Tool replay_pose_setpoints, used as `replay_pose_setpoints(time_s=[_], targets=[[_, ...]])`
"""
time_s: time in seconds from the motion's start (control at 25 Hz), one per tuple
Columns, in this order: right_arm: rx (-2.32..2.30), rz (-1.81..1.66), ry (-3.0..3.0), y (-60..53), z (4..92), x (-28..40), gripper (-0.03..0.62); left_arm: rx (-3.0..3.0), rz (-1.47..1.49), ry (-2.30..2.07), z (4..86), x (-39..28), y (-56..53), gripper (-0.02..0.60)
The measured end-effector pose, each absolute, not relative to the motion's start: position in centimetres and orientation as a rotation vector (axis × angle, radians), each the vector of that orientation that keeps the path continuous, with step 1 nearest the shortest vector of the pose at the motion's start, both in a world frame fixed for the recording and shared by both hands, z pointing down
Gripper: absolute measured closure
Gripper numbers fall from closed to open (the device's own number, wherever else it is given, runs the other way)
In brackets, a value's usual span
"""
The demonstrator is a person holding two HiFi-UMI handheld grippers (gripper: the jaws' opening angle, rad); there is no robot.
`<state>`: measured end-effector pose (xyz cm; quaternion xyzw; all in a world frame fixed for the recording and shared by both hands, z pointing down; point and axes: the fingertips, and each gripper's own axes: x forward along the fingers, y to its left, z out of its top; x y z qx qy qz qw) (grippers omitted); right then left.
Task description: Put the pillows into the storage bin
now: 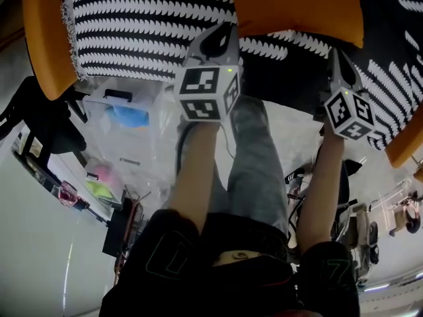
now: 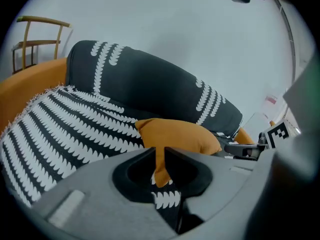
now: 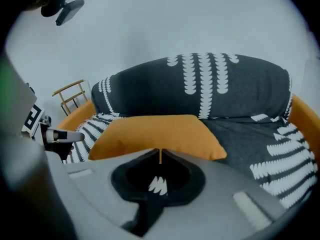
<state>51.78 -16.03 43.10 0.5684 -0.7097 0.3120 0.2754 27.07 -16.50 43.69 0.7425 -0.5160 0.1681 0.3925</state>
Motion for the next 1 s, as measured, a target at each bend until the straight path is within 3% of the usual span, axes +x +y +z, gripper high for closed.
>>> replay_pose_setpoints(time_s=[0.12,0.32,0.72,1.0], targets=[[1.506,0.843,-1.909,-17.8,43.3,54.1,0.479,1.883,0.443,-1.257,44.0,28.6,-17.8,0.381],[1.436,0.879,-1.895,-21.4,45.9,55.3,0.311,1.853,0.460,-1.173,46.7,29.3,-19.5,0.261],[1.330,1.026,-1.880,-25.3,49.3,59.2,0.146,1.782,0.527,-1.139,49.8,31.6,-21.4,0.235],[1.213,1.110,-1.887,-24.6,51.8,57.0,0.154,1.772,0.634,-1.097,53.1,31.2,-20.9,0.238]])
